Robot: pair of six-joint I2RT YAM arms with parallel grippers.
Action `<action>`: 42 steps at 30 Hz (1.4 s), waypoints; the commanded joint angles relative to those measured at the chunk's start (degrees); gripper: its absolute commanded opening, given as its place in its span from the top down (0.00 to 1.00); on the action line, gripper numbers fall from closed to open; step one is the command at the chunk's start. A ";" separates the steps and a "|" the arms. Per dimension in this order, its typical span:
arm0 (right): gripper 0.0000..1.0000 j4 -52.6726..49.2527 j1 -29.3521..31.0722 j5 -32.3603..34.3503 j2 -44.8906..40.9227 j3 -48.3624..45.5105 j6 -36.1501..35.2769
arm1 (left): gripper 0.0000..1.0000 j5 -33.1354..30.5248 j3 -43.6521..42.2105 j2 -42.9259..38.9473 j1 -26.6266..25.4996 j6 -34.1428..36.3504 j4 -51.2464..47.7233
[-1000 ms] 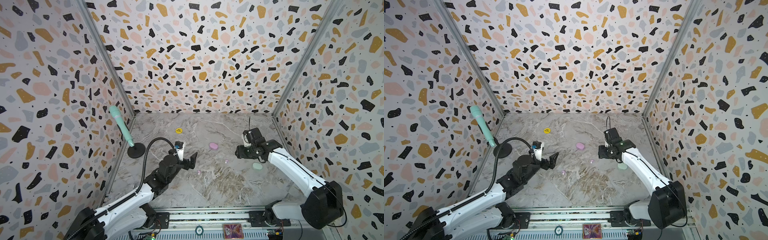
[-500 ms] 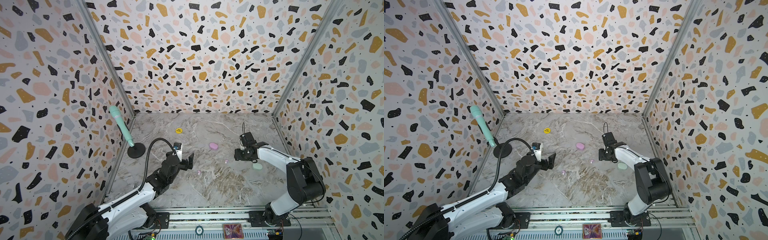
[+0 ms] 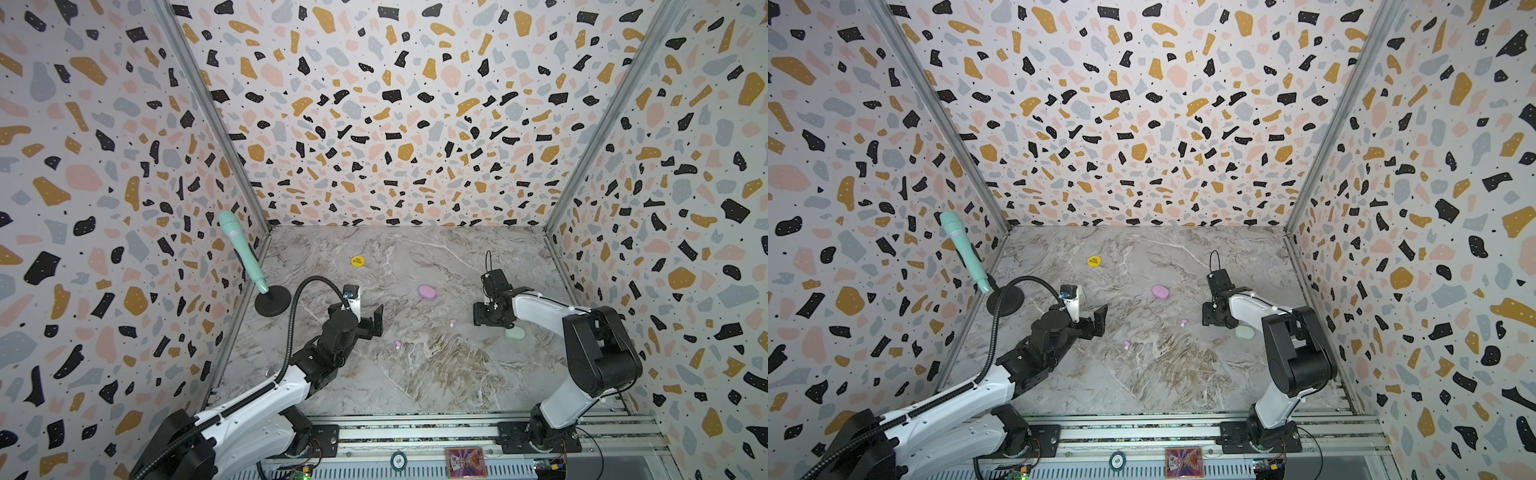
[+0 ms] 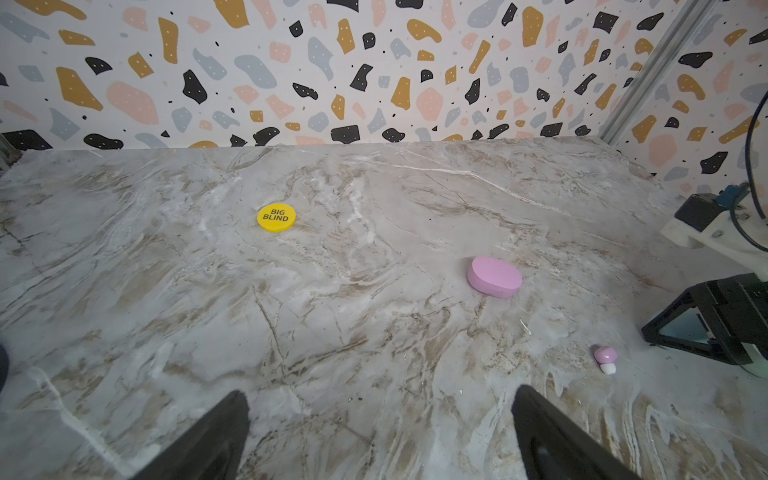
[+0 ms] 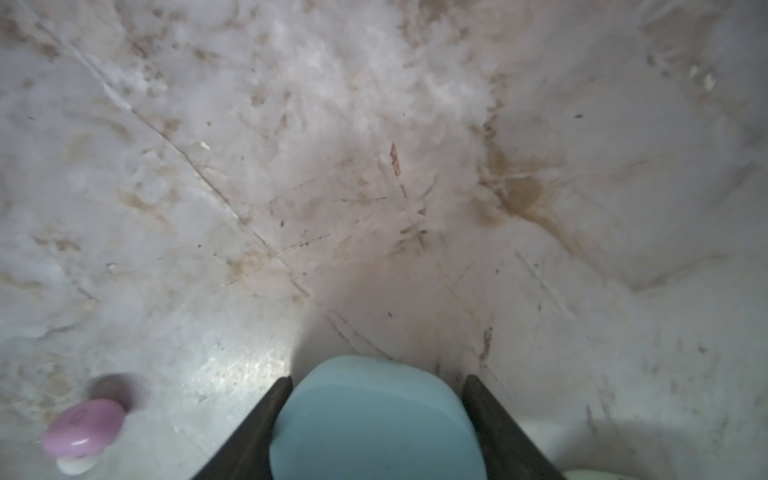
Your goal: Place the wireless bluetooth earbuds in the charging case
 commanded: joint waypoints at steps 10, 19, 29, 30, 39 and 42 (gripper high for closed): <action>0.07 -8.15 3.11 -0.93 -8.55 6.11 2.77 | 0.00 -1.60 2.38 -0.95 0.86 -0.73 0.15; 0.07 -8.88 9.57 -7.72 1.88 21.08 0.19 | 0.00 0.23 2.11 1.08 0.95 0.25 2.31; 0.13 -4.57 12.72 -13.04 20.10 38.80 -3.59 | 0.00 1.71 1.99 2.74 1.04 0.76 2.78; 0.13 -4.73 12.80 -13.57 21.67 40.43 -4.04 | 0.00 1.90 1.99 2.81 1.00 0.84 2.81; 0.14 -12.80 14.58 -15.05 33.16 53.88 -10.75 | 0.00 2.72 2.19 3.97 1.04 1.24 2.62; 0.14 -14.46 15.25 -15.73 34.14 55.00 -11.83 | 0.00 2.76 2.27 4.31 1.04 1.20 2.68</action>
